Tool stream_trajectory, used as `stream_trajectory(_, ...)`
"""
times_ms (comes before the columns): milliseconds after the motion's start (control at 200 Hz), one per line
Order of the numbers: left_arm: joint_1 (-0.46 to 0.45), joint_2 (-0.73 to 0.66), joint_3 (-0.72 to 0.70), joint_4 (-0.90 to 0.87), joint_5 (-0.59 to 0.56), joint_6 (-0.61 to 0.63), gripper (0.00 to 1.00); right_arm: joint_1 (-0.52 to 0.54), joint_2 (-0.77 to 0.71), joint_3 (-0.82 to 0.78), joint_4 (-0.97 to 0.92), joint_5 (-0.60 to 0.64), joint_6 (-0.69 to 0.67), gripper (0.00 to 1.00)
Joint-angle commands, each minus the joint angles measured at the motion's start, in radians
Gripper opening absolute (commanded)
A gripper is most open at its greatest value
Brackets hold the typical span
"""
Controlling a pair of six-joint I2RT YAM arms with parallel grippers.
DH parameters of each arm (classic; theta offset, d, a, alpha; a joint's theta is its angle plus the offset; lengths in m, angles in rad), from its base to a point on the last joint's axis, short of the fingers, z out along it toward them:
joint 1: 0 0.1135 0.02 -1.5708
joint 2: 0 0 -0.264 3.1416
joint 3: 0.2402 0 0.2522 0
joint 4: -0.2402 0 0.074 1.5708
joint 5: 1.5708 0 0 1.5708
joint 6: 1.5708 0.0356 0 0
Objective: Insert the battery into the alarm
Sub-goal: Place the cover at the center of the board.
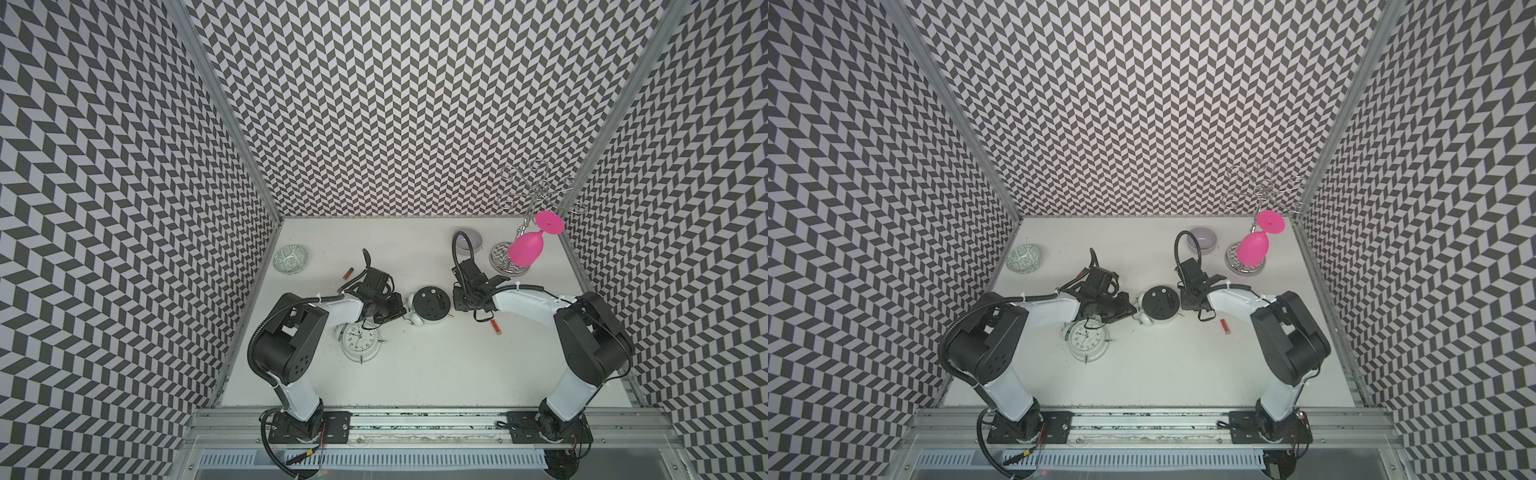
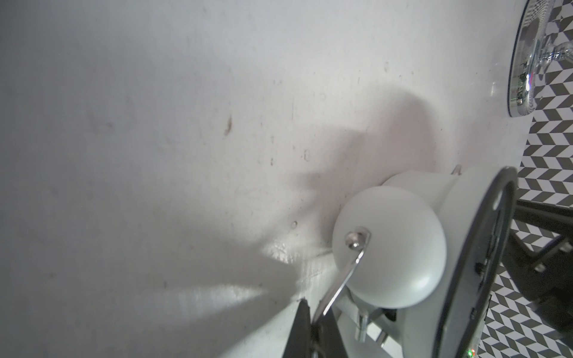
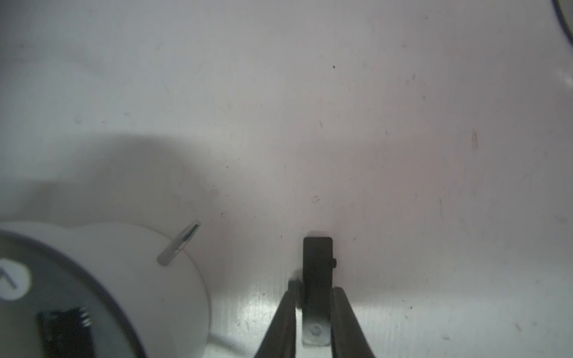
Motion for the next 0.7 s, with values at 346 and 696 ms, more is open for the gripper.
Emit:
stream_trajectory(346, 0.0, 0.008, 0.036, -0.009, -0.043, 0.009, 0.25, -0.121, -0.285, -0.287, 0.03, -0.024, 0.065, 0.48)
stream_trajectory(696, 0.002, -0.014, 0.044, -0.031, -0.076, 0.005, 0.53, -0.147, -0.293, -0.4, 0.042, -0.07, 0.101, 0.41)
